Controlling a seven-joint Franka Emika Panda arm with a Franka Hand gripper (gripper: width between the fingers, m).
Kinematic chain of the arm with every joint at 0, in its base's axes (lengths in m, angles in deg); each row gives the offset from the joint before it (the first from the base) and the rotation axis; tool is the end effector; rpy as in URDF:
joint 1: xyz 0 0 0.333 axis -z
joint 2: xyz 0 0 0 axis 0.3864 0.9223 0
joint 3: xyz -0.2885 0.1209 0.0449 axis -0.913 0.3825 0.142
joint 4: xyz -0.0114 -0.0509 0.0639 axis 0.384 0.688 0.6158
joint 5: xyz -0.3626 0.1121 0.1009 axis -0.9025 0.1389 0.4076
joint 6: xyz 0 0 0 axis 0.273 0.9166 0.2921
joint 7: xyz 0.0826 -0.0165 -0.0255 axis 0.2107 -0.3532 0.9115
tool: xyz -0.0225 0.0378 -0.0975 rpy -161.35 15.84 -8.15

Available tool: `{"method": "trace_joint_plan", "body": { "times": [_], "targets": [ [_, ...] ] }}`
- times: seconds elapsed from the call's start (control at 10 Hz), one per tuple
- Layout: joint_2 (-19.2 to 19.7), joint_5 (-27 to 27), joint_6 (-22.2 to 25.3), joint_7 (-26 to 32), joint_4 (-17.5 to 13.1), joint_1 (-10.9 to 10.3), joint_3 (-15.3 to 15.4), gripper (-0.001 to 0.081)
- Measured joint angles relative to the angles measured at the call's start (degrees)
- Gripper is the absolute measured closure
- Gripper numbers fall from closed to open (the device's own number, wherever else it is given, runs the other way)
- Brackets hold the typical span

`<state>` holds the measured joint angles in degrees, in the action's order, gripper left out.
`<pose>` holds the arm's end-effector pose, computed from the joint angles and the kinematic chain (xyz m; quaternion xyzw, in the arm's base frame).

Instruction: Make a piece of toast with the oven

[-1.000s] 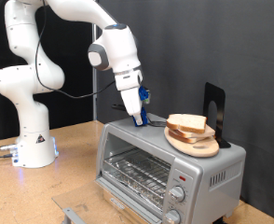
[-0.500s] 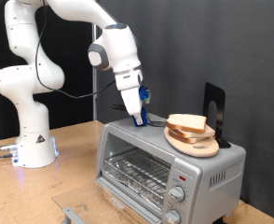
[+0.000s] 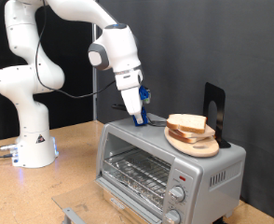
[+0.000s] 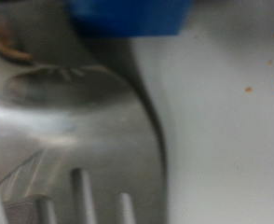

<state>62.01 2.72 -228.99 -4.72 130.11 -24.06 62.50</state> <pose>0.3910 0.1742 0.3762 -0.9878 -0.0277 -0.1087 0.1079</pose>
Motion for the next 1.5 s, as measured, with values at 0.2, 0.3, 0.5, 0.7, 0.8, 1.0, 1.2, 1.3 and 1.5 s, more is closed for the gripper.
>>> {"method": "trace_joint_plan", "body": {
  "times": [0.2, 0.3, 0.5, 0.7, 0.8, 1.0, 1.2, 1.3, 1.5],
  "targets": [
    [0.0, 0.0, 0.0, 0.0, -0.1, 0.0, 0.0, 0.0275],
    [0.0, 0.0, 0.0, 0.0, -0.1, 0.0, 0.0, 0.0330],
    [0.0, 0.0, 0.0, 0.0, -0.1, 0.0, 0.0, 0.0330],
    [0.0, -0.2, -0.2, 0.0, -0.1, 0.1, 0.0, 0.0330],
    [0.0, -0.5, -0.4, 0.0, -0.1, 0.1, 0.0, 0.0330],
    [-0.1, -0.8, -0.7, 0.0, -0.1, 0.1, 0.1, 0.0333],
    [-0.1, -0.8, -0.7, 0.0, -0.1, 0.1, 0.2, 0.0333],
    [-0.1, -0.8, -0.7, 0.0, -0.1, 0.1, 0.4, 0.0222],
    [-0.1, -0.8, -0.7, 0.0, -0.1, 0.1, 0.6, 0.0089]
  ]
}}
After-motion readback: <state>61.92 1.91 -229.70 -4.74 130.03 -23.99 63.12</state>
